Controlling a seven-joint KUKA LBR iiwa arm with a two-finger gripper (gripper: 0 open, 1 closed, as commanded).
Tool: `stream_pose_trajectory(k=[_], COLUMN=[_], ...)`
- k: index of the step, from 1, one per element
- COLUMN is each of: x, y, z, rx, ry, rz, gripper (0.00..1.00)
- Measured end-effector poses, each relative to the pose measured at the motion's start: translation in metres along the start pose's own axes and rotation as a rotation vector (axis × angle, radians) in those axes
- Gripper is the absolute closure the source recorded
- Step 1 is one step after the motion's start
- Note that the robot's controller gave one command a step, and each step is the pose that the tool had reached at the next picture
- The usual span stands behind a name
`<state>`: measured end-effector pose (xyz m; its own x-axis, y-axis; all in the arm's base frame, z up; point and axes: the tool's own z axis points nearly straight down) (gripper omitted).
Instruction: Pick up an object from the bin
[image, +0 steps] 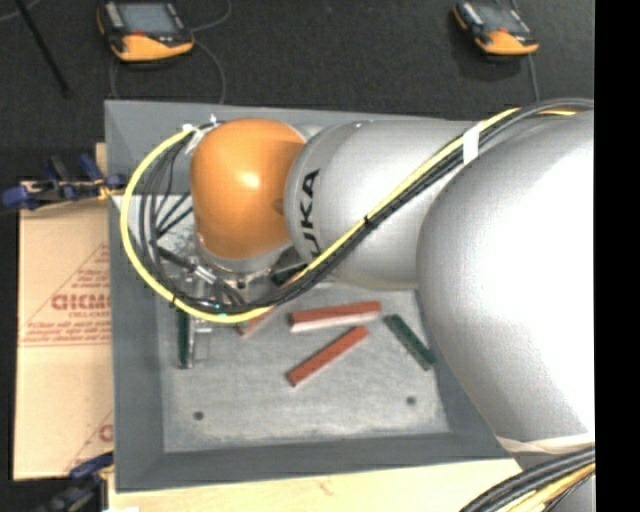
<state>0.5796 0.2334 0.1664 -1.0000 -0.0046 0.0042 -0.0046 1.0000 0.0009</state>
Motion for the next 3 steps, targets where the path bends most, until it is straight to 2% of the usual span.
stream_pose_trajectory(k=[1, 3], x=[-0.0249, -0.0275], y=[-0.0074, -0.0079], z=[0.0977, 0.0954], rx=[0.002, 0.000], ry=[-0.002, -0.007], rz=[-0.594, -0.580], gripper=[0.00, 0.00])
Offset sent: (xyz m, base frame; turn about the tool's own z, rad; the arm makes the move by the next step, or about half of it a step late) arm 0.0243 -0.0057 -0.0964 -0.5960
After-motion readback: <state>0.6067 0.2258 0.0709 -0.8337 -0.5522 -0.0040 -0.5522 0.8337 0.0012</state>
